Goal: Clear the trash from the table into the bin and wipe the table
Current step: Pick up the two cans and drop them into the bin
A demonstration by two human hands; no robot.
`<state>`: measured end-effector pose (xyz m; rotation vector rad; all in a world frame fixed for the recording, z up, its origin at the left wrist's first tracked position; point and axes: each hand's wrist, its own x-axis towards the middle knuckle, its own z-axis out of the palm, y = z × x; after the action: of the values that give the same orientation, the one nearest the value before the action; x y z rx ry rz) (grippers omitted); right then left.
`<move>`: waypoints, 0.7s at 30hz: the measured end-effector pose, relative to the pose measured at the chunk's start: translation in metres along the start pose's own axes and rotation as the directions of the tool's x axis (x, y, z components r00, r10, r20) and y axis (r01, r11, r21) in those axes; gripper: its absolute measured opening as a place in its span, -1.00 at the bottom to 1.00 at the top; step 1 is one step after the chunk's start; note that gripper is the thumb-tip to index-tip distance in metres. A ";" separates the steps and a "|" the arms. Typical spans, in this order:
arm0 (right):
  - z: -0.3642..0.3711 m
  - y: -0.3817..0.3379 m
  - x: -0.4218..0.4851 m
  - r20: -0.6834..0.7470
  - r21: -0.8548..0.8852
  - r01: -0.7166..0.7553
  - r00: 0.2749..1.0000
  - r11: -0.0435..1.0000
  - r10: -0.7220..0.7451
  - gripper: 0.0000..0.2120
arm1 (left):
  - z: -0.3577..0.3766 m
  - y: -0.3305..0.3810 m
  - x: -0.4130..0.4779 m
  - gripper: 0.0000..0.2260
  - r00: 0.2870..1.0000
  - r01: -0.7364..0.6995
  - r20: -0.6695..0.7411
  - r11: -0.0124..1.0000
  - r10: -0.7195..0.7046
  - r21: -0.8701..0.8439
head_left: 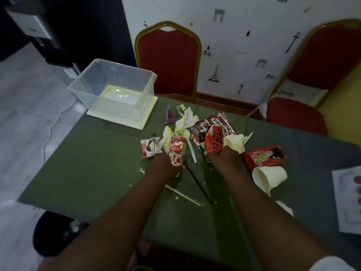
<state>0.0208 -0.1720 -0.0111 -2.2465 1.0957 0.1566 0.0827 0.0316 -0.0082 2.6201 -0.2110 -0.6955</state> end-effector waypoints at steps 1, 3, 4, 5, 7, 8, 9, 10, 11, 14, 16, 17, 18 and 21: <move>0.003 0.000 0.000 -0.007 -0.008 -0.001 1.000 1.000 0.001 -0.39 | 0.002 0.000 0.000 -0.67 1.000 0.003 0.003 1.000 -0.003 -0.010; 0.008 -0.001 -0.001 -0.028 -0.031 -0.006 1.000 1.000 0.005 -0.41 | 0.002 -0.002 -0.001 -0.76 1.000 -0.012 -0.005 1.000 0.012 -0.011; 0.009 0.001 -0.001 -0.038 -0.035 -0.020 0.999 0.999 0.019 -0.43 | 0.003 -0.003 -0.001 -0.80 0.999 -0.030 -0.010 0.999 0.030 -0.015; 0.010 0.002 -0.001 -0.045 -0.031 -0.036 0.998 0.999 0.035 -0.45 | 0.002 -0.004 -0.001 -0.83 0.999 -0.043 -0.013 0.999 0.043 -0.030; 0.009 0.001 0.000 -0.055 -0.003 -0.061 0.997 0.998 0.060 -0.50 | -0.001 -0.005 -0.001 -0.81 0.999 -0.041 -0.011 0.997 0.041 -0.072; 0.007 -0.002 -0.001 -0.067 0.023 -0.068 0.995 0.997 0.070 -0.53 | -0.003 -0.006 -0.001 -0.82 0.999 -0.033 -0.010 0.995 0.032 -0.098; 0.005 -0.005 -0.001 -0.091 0.057 -0.064 0.993 0.996 0.069 -0.57 | -0.007 -0.007 -0.001 -0.82 1.000 -0.028 -0.012 0.992 0.027 -0.121; 0.002 -0.009 -0.003 -0.123 0.087 -0.045 0.991 0.995 0.055 -0.59 | -0.011 -0.008 -0.002 -0.81 1.000 -0.021 -0.017 0.990 0.018 -0.137; 0.000 -0.015 -0.005 -0.156 0.120 -0.016 0.987 0.993 0.034 -0.60 | -0.017 -0.011 -0.002 -0.80 0.999 -0.020 -0.033 0.990 0.016 -0.143; -0.006 -0.036 -0.018 -0.223 0.229 0.133 0.972 0.964 -0.081 -0.64 | -0.038 -0.021 -0.008 -0.72 0.994 -0.033 -0.111 0.980 0.011 -0.195; -0.008 -0.054 -0.031 -0.250 0.269 0.268 0.947 0.925 -0.202 -0.67 | -0.057 -0.033 -0.013 -0.65 0.984 -0.051 -0.180 0.965 0.005 -0.256; -0.008 -0.062 -0.037 -0.258 0.291 0.326 0.932 0.899 -0.255 -0.69 | -0.065 -0.039 -0.016 -0.64 0.980 -0.052 -0.201 0.959 -0.005 -0.278; -0.006 -0.073 -0.045 -0.257 0.319 0.376 0.918 0.870 -0.303 -0.71 | -0.075 -0.047 -0.020 -0.63 0.975 -0.042 -0.222 0.952 -0.027 -0.303; 0.007 -0.104 -0.069 -0.245 0.367 0.505 0.862 0.781 -0.443 -0.67 | -0.103 -0.084 -0.034 -0.60 0.951 -0.019 -0.297 0.938 -0.090 -0.346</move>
<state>0.0547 -0.0738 0.0585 -2.0736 0.5204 -0.4281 0.1085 0.1524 0.0508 2.3526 0.0509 -0.2894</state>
